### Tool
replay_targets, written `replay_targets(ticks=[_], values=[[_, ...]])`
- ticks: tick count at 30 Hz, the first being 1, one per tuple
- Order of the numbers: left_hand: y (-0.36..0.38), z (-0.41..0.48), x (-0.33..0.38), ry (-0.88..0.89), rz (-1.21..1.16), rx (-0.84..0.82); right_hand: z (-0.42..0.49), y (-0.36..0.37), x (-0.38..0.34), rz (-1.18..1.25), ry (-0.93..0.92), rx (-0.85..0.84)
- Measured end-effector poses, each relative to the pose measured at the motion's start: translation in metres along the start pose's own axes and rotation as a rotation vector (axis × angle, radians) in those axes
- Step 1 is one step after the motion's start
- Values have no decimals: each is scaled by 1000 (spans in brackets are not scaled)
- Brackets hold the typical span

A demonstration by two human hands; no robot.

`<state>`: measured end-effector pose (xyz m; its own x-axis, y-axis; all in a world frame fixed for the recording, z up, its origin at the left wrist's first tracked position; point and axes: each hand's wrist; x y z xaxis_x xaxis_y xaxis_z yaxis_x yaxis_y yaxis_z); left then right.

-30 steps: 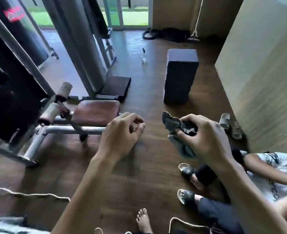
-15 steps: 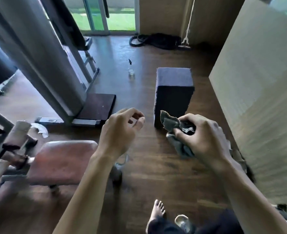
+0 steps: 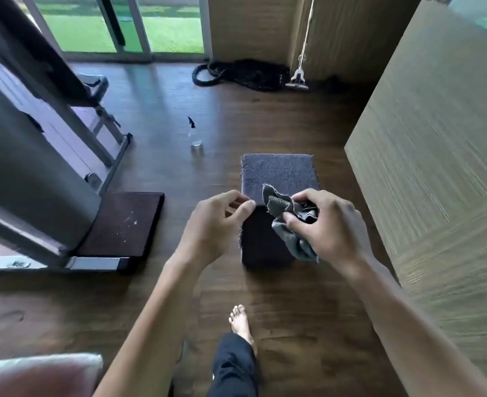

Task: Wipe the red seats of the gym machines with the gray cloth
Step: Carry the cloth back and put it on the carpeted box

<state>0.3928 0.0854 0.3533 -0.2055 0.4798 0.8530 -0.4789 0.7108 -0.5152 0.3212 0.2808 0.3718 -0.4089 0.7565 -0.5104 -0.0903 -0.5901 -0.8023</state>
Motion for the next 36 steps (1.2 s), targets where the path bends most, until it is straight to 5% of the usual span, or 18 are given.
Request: replay_targets(ticks=[5,8,16,24,28,36], values=[[55,127,0,-237,-306,-205,121,58,19,18,42,-8],[85,185,8,-441,-548,-181,181,86,31,56,65,-71],[145,290,-3,-613,-507,-50,277,132,85,433,118,-166],[174,312,-10,-580,-566,0,328,134,139,559,427,-61],[191,318,10,-516,-528,68,340,126,153,749,604,-245],[188,322,55,-276,-574,59,372,96,174,707,435,-291]])
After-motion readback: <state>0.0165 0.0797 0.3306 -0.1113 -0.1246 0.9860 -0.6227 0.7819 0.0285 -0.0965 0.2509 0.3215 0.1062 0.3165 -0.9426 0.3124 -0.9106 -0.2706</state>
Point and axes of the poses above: each hand's wrist, its own z-axis towards the middle knuckle, its own y-axis out of the palm, x = y × z, and after that the axes turned 12 degrees about x, right-handed
